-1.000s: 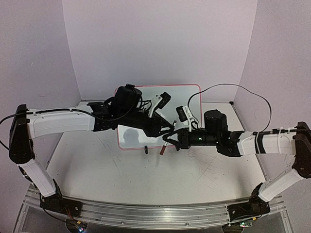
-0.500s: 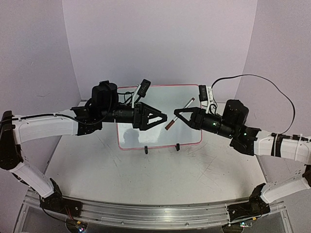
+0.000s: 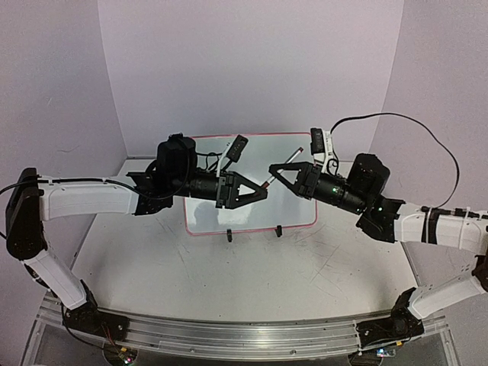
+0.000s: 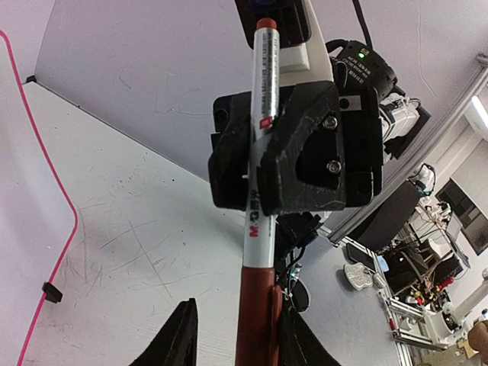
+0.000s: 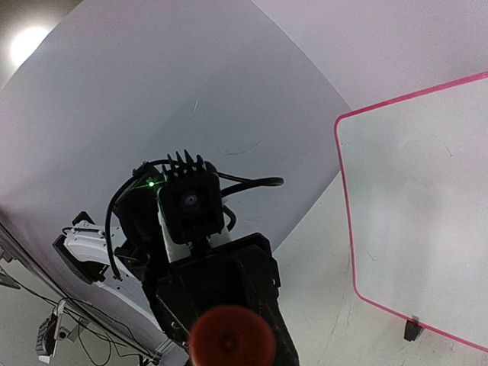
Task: Write a sentence on the whiteboard
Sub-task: Open the pen cap at the center of the board.
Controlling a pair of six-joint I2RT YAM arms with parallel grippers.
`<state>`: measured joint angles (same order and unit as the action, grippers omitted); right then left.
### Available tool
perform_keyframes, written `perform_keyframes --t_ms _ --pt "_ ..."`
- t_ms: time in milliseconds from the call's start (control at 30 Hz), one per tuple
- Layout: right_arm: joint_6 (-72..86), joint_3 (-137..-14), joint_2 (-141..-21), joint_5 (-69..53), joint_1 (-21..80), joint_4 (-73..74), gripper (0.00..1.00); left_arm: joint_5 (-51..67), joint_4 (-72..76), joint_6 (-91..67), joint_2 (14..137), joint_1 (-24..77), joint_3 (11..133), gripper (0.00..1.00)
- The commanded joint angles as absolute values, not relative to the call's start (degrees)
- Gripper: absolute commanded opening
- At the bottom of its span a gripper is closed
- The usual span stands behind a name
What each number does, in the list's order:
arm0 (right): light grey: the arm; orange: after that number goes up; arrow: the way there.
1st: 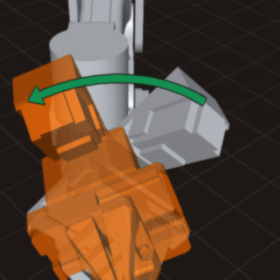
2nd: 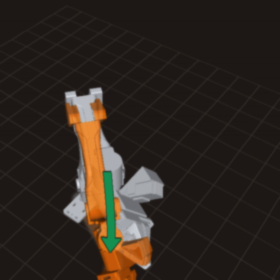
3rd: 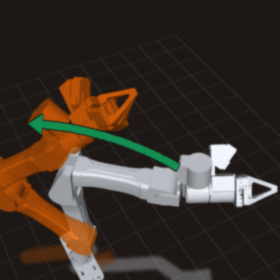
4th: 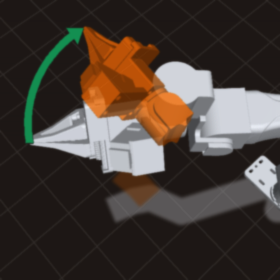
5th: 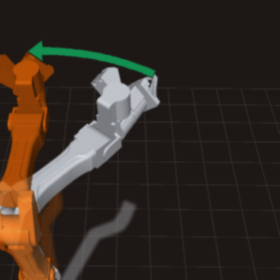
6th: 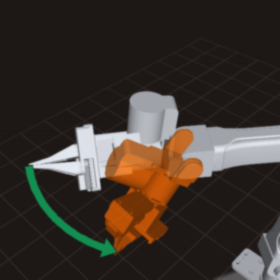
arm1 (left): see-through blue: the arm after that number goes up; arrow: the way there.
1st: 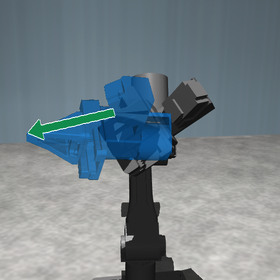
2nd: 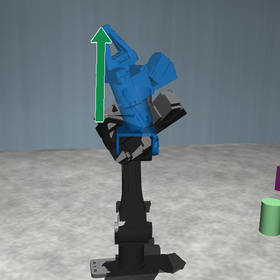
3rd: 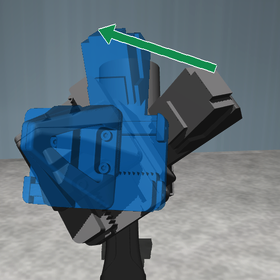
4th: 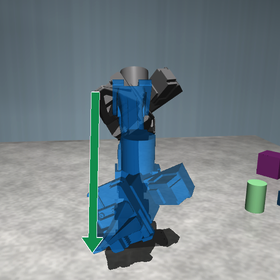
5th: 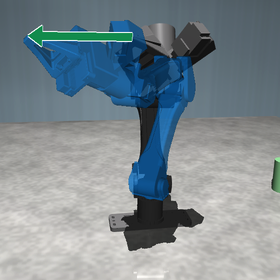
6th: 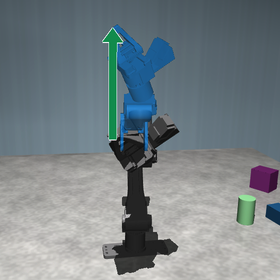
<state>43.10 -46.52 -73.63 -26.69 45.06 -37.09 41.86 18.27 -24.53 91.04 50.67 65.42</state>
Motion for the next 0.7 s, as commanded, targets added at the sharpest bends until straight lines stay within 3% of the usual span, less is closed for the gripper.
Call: perform_keyframes --t_ms 0,67,167,267,333,533,667 --pt "41.19 -50.48 -74.5 -30.03 45.41 -36.94 0.0 40.51 21.1 -23.37 90.24 50.52 68.34 0.16" --pt "38.77 -51.73 -74.31 -30.22 45.41 -32.47 0.04 39.62 21.05 -22.43 89.73 50.13 68.01 0.07" --pt "32.1 -55.23 -73.74 -30.37 45.43 -22.11 0.18 40.47 19.43 -19.63 89.46 49.61 68.07 0.02" --pt "27.49 -57.2 -73.11 -32.58 44.76 -15.24 0.43 41.32 14.28 -15.05 89.5 49.48 69.02 0.0" --pt "27.1 -58.39 -73.8 -37.65 43.64 -13.51 0.5 40.38 10.38 -11.25 89.42 49.53 69.86 0.0" --pt "27.25 -61.39 -77.71 -47.6 41.52 -10.37 0.51 40.4 6.54 -6.25 87.75 49.48 69.21 0.0" --pt "26.81 -62.47 -78.92 -50.95 41.5 -10.53 0.38 42.07 5.91 -5.72 87.78 49.47 69.27 0.0"
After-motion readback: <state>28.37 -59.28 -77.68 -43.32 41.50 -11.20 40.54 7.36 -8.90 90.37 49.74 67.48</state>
